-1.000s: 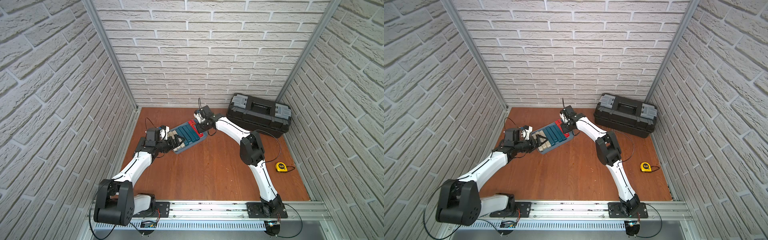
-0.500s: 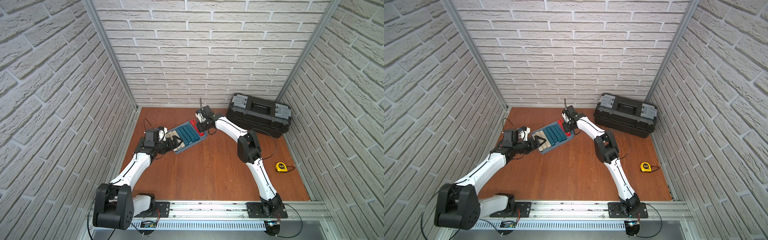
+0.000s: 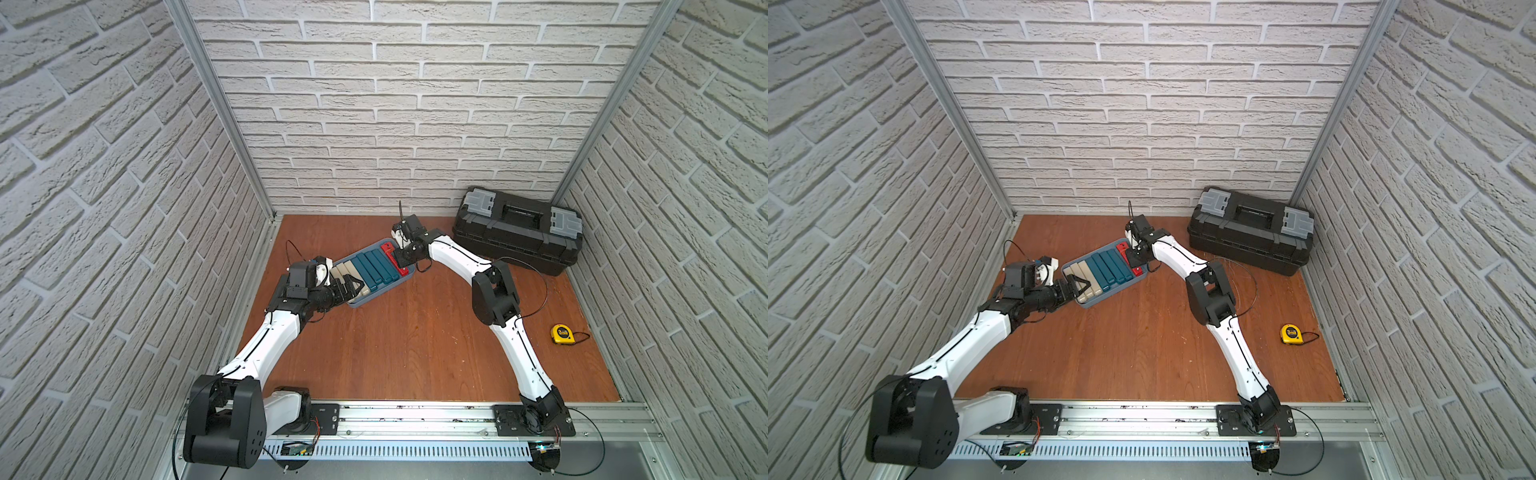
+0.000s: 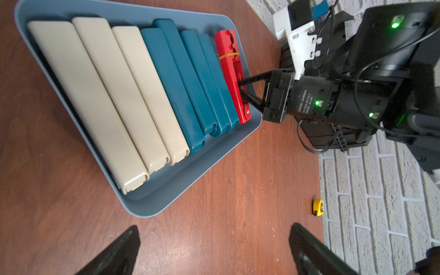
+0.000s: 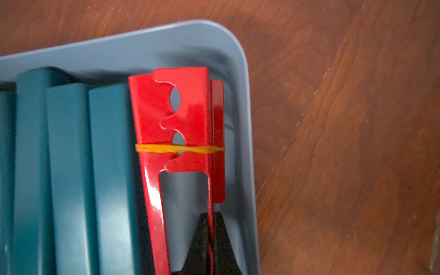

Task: Put the pruning pliers into the storage box
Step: Place the pruning pliers in the storage box.

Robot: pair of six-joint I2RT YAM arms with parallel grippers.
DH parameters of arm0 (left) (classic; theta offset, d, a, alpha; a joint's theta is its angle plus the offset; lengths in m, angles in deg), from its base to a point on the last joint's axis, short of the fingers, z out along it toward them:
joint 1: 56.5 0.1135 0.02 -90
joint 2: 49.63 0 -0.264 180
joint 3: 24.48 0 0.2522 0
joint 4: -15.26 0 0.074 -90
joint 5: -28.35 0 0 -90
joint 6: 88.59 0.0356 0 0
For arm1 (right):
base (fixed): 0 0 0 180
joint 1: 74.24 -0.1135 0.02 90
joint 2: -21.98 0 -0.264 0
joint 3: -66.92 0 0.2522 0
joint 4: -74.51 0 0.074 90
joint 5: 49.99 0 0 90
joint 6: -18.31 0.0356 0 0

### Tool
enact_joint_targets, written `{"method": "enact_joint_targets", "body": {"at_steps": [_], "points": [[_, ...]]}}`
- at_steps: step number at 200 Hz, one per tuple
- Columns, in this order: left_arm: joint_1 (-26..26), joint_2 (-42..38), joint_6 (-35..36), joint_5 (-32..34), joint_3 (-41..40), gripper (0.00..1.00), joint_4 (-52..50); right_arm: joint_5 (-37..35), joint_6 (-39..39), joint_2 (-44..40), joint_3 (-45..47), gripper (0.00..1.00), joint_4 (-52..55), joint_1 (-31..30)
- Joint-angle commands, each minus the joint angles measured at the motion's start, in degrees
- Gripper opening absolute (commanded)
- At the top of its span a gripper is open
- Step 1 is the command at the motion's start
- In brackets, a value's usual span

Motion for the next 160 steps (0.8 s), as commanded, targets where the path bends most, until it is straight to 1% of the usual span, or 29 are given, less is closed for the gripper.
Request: {"method": "enact_joint_targets", "body": {"at_steps": [1, 83, 160], "points": [[0.55, -0.89, 0.75, 0.67, -0.91, 0.98, 0.81, -0.38, 1.01, -0.19, -1.91, 0.03, -1.15, 0.09], [0.61, -1.98, 0.44, 0.46, -1.93, 0.98, 1.02, 0.21, 1.72, 1.44, -3.22, 0.03, 0.16, 0.08], [0.90, -2.57, 1.12, 0.40, -0.98, 0.98, -0.20, -0.23, 0.65, 2.60, -5.65, 0.03, 2.43, -0.01]]}}
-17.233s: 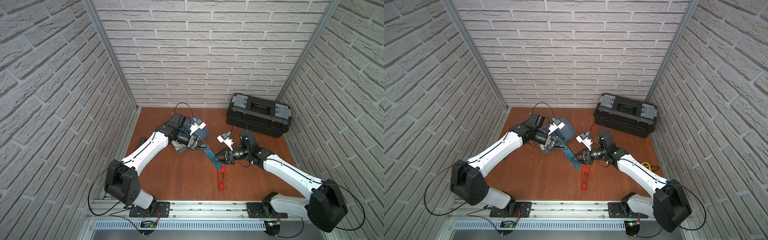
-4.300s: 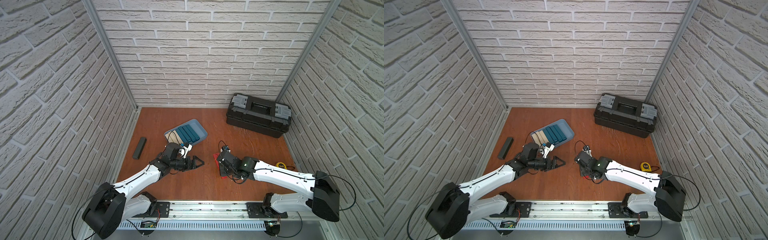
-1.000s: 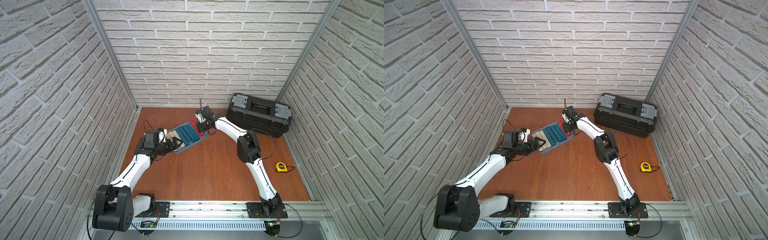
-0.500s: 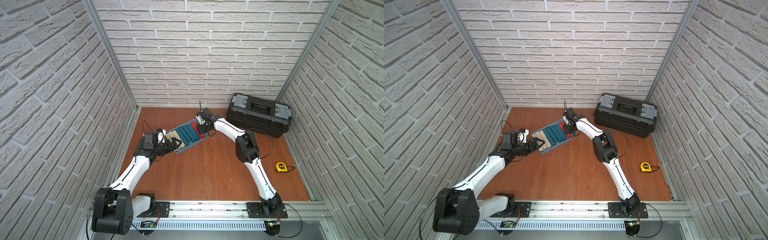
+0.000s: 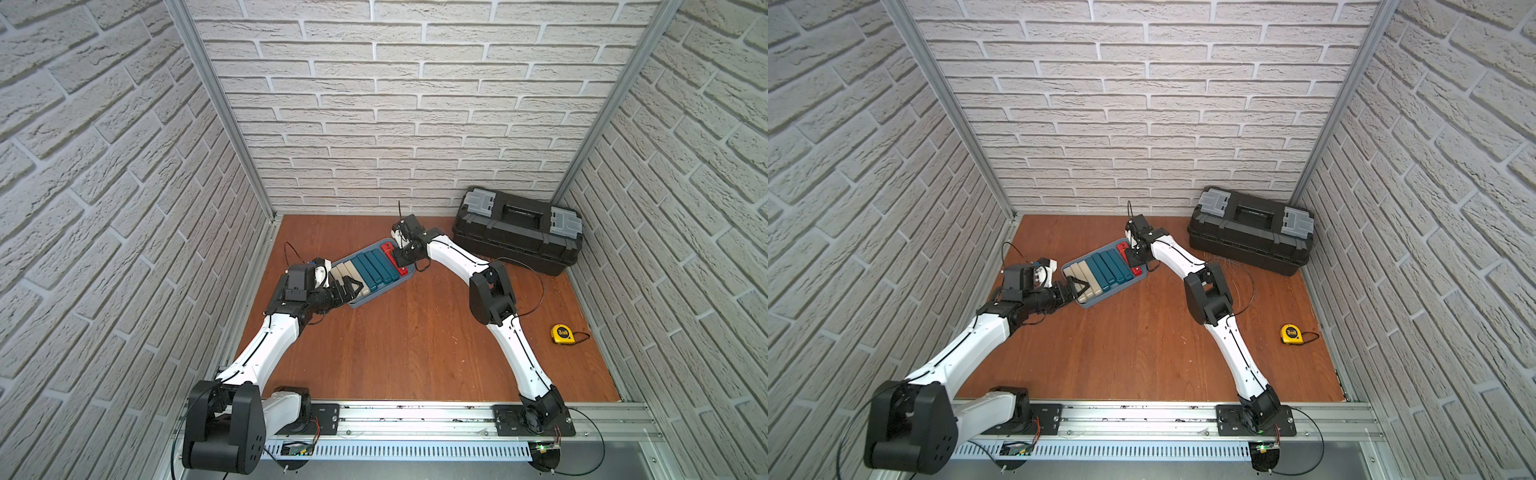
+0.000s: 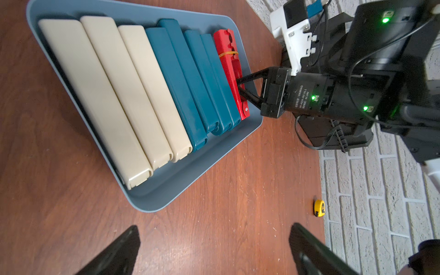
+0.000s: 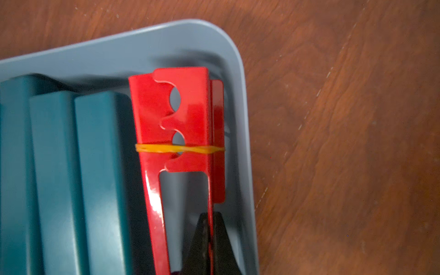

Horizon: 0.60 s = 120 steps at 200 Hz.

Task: Put the pruning pliers into the storage box
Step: Place the pruning pliers in the storage box.

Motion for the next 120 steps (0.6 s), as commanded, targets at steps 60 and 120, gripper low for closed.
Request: {"method": "enact_joint_targets", "body": {"at_steps": [60, 120], "points": [[0.77, -1.64, 1.18, 0.09, -0.47, 0.98, -0.08, 0.10, -0.86, -0.06, -1.84, 0.21, 0.64, -0.08], [0.84, -2.73, 1.00, -0.08, -1.40, 0.98, -0.06, 1.11, -1.83, -2.03, -1.15, 0.32, 0.06, -0.18]]}}
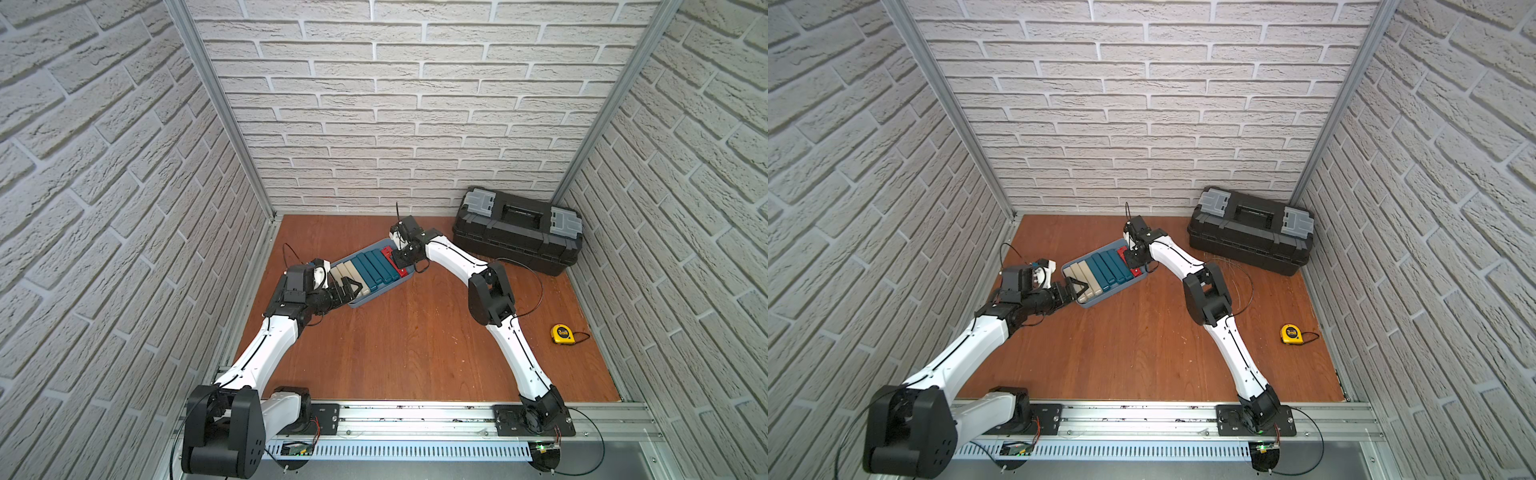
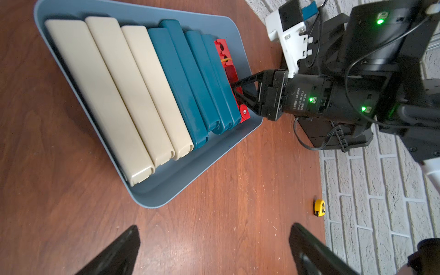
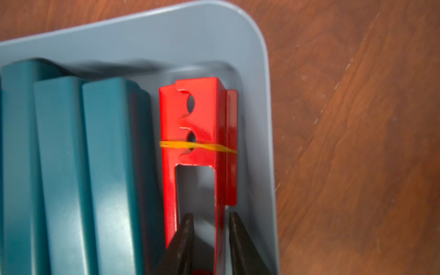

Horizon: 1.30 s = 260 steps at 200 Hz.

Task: Put the pruning pliers into the storage box
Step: Place the pruning pliers in the storage box.

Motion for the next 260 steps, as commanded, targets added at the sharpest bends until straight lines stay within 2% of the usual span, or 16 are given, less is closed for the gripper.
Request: {"method": "enact_joint_targets", "body": {"at_steps": [1, 75, 114, 146, 169, 184, 224, 260], "points": [[0.57, -1.31, 0.79, -0.02, -0.76, 0.98, 0.50, 0.71, -0.87, -2.23, -0.71, 0.32, -0.88, -0.03], [0.89, 0.79, 2.00, -0.88, 2.41, 0.98, -0.13, -0.35, -0.96, -9.74, 1.76, 0.32, -2.26, -0.34], [0.97, 0.92, 2.51, -0.46, 3.56, 0.98, -0.72, 0.23, -1.31, -16.39, 9.16, 0.33, -5.45, -0.47], [1.49, 0.92, 3.84, 0.26, 5.10, 0.98, -1.97, 3.63, -1.29, -21.30, 13.77, 0.34, -5.24, -0.45], [1.98, 1.36, 4.71, 0.44, 6.52, 0.98, -2.89, 6.09, -0.48, -25.81, 18.83, 0.39, -6.12, -0.47], [2.11, 1.93, 6.21, 0.78, 8.07, 0.98, -4.54, 6.85, -0.05, -29.09, 23.07, 0.48, -7.46, -0.47], [3.15, 2.02, 9.77, 4.01, 10.75, 0.98, -7.05, 6.08, 0.35, -38.80, 32.86, 0.65, -8.13, -0.36], [4.03, 1.26, 11.59, 6.02, 10.72, 0.98, -7.27, 4.34, 0.26, -46.88, 41.07, 0.74, -6.84, -0.29]]}}
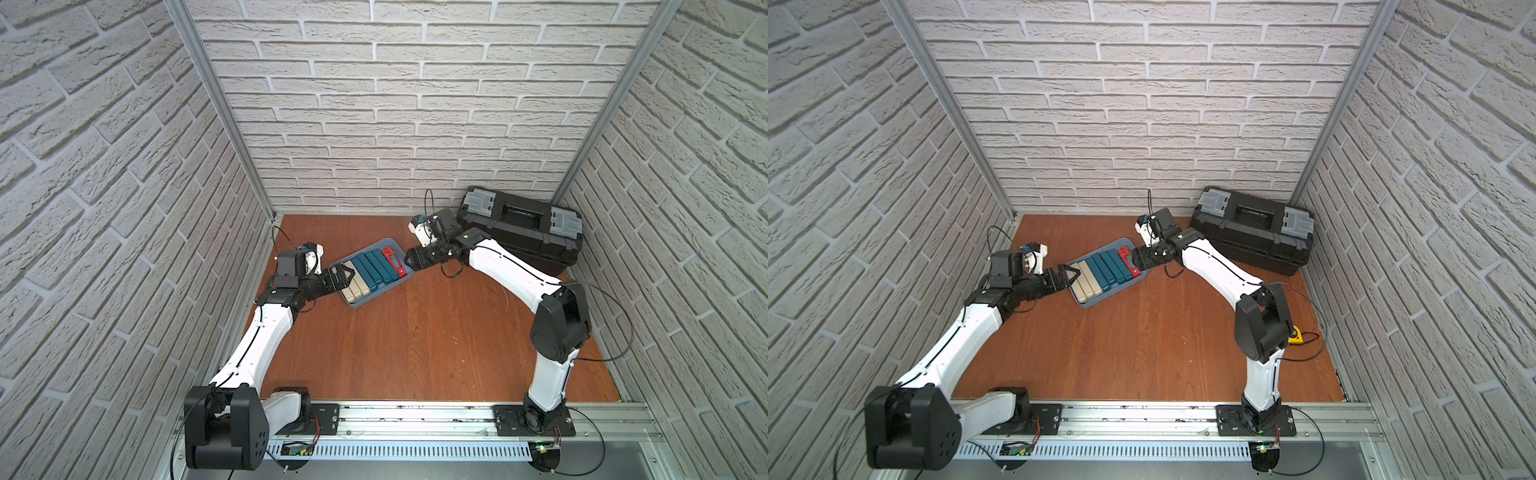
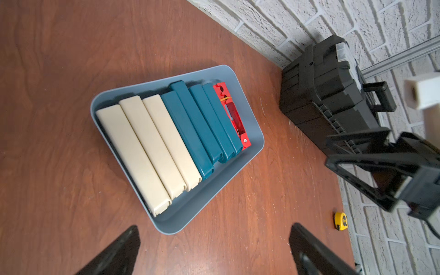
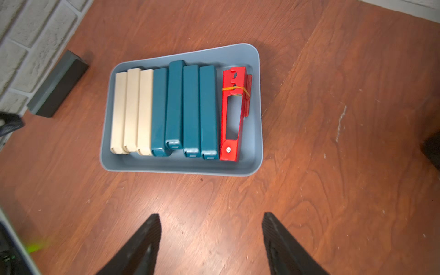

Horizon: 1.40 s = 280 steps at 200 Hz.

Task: Put the pruning pliers into the storage box
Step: Place the pruning pliers in the storage box, then reset both arms

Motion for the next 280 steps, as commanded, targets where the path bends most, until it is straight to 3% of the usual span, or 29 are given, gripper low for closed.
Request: {"method": "enact_joint_targets", "body": {"at_steps": [1, 83, 137, 173, 207, 228, 280], "points": [[0.65, -0.82, 2.93, 2.55, 0.81, 0.98, -0.73, -1.02, 0.14, -6.29, 4.40, 0.74, -0.79, -0.16], [1.09, -3.66, 4.72, 10.36, -4.65, 0.98, 2.20, -10.47, 2.30, -22.63, 22.71, 0.95, 1.91, 2.06], [1.51, -6.09, 10.45, 19.13, -7.97, 0.98, 4.23, -16.96, 4.93, -34.40, 38.84, 0.98, -2.52, 7.95], [1.66, -5.55, 13.03, 25.83, -11.23, 0.98, 9.88, -17.92, 4.24, -36.09, 45.00, 0.98, -7.58, 13.54], [2.02, -5.29, 17.52, 27.55, -18.71, 0.98, 24.93, -22.94, 3.95, -39.07, 52.59, 0.98, -21.33, 16.14], [3.55, -3.45, 18.40, 27.86, -18.62, 0.98, 27.28, -25.44, 2.21, -39.61, 54.66, 0.98, -26.21, 16.87], [6.07, 10.08, 21.14, 27.58, -22.03, 0.98, 46.24, -32.34, -3.52, -32.78, 55.94, 0.99, -33.79, 18.57]]}}
